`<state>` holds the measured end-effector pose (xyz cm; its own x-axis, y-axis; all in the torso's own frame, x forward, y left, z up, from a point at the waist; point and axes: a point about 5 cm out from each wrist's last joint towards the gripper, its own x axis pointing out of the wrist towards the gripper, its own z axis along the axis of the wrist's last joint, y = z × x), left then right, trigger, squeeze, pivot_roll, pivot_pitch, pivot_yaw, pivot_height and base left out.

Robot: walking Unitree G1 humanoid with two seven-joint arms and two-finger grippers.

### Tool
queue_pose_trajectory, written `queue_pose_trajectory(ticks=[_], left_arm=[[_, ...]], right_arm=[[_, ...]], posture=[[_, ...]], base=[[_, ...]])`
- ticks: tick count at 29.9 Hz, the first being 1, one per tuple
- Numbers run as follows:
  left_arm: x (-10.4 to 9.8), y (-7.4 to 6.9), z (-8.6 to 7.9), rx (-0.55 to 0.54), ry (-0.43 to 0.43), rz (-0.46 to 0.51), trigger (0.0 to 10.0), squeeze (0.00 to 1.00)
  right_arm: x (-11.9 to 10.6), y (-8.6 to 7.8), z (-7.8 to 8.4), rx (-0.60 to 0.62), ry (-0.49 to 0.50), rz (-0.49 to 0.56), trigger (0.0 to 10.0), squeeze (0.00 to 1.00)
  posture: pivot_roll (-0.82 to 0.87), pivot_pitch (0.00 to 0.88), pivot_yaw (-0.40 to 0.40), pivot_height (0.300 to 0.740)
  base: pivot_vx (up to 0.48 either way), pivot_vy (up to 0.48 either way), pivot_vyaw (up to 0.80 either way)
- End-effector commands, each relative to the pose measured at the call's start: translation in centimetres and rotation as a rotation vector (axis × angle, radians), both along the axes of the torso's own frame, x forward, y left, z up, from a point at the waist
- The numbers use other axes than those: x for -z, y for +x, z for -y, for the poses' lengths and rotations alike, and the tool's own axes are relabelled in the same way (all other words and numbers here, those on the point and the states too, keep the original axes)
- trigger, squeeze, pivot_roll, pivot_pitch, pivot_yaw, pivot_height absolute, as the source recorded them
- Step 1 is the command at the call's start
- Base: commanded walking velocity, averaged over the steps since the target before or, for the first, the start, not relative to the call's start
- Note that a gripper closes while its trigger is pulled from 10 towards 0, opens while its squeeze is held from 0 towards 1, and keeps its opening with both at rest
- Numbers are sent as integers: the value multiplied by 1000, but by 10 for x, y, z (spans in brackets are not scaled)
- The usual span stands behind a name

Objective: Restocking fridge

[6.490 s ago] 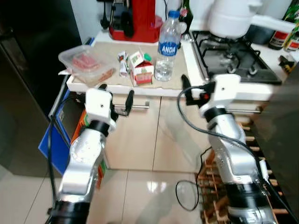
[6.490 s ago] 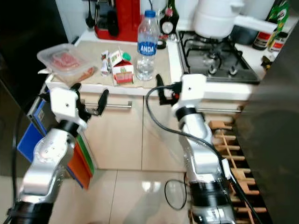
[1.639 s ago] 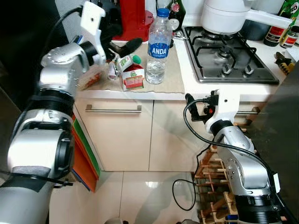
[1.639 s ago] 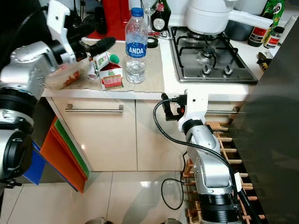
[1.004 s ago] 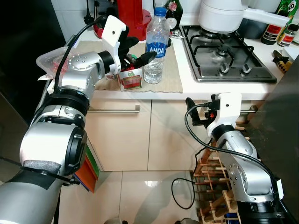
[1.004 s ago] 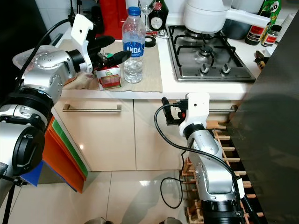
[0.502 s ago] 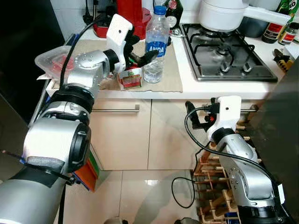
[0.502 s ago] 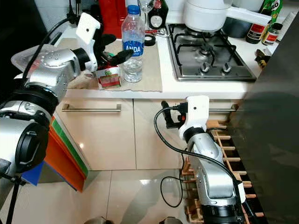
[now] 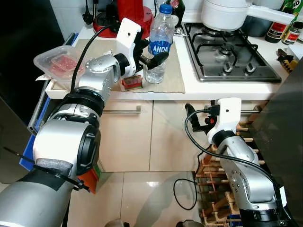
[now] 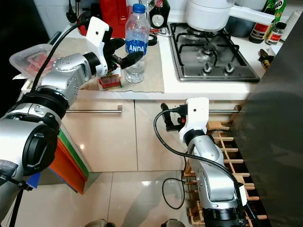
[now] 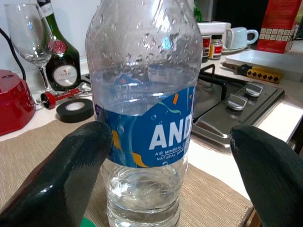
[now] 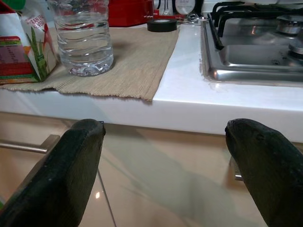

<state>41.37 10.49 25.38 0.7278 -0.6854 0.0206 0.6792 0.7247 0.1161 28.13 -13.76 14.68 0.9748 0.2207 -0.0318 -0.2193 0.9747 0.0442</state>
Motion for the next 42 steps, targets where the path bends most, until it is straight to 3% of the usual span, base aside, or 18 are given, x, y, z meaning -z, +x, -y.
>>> queue_pose_trajectory(ticks=[1, 8, 9, 27, 42], left_arm=[[-6, 1, 5, 0, -1, 0, 10000, 0], [3, 2, 6, -33, 2, -66, 10000, 0], [4, 2, 6, -37, 4, -74, 0, 0], [18, 1, 7, -57, 73, -120, 0, 0], [7, 1, 7, -29, 57, -73, 0, 0]], right_arm=[[-5, -2, 0, -5, 1, 14, 10000, 75], [-4, -3, 0, -4, 2, 10, 10000, 71], [-4, -3, 0, -4, 1, 10, 10000, 71], [-4, -1, 0, -6, -6, 7, 10000, 71], [-3, -2, 0, -11, -14, 2, 10000, 71]], posture=[[-136, 54, 13, 730], [-138, 55, 14, 730], [-138, 55, 13, 730], [-137, 49, 8, 730], [-134, 51, -1, 730]], base=[[0, 0, 0], [0, 0, 0], [0, 0, 0], [0, 0, 0], [0, 0, 0]])
